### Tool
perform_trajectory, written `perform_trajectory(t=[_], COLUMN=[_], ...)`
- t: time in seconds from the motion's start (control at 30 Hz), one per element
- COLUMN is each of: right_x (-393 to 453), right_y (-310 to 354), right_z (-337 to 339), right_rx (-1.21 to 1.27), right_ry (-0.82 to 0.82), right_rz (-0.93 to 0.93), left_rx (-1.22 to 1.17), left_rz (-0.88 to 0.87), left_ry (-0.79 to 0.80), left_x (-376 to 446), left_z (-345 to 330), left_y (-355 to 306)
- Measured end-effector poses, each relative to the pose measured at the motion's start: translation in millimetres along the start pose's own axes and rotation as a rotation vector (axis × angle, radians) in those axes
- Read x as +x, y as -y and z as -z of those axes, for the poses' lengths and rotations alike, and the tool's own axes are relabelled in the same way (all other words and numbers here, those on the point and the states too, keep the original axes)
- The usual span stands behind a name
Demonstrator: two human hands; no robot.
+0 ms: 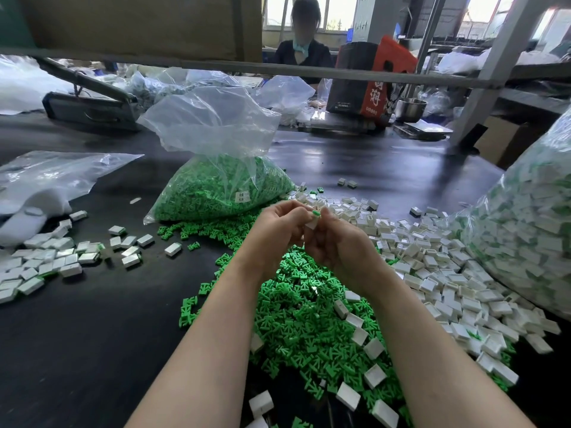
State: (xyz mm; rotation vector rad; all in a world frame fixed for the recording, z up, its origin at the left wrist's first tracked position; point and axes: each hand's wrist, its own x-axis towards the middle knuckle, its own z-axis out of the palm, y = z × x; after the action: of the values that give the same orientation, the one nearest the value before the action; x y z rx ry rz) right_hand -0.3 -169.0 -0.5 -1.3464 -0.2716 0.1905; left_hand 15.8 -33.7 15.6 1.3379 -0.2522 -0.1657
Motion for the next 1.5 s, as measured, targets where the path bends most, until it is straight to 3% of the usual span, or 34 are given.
perform_trajectory(t=[0.13,0.3,0.5,0.7,1.0,1.2,1.3,1.5], right_x=[-1,-3,-5,-7,-9,-9,-9,-7], right_y=[2,7,18,22,21,18,14,0], right_z=[1,4,13,22,33,42,42,34], right_rx=[0.044,-0.11,-0.254,-0.347,-0.688,-0.993,-1.154,-1.403], right_ry=[-0.009,-0.117,-0.279,-0.353,-0.493,-0.473,-0.487,-0.441], right_rz=[-0.023,-0.037,-0.041,-0.016,-0.018,-0.055,-0.057,-0.131], left_rx=[-0.025,0.132,0.565,0.771,1.1,1.251,1.258,0.934], left_rz=[0.007,0.01,0.032,0.168,0.292,0.341,0.245,-0.013], left_ry=[0.009,-0.062,-0.403,-0.711,-0.987,-0.985,-0.949,-0.619], left_x=[0,0,-3,-11,-26,-29,-23,-9], left_z=[6,18,74,119,136,130,119,78], left_y=[-1,-7,-5,1,0,-2,-8,-11])
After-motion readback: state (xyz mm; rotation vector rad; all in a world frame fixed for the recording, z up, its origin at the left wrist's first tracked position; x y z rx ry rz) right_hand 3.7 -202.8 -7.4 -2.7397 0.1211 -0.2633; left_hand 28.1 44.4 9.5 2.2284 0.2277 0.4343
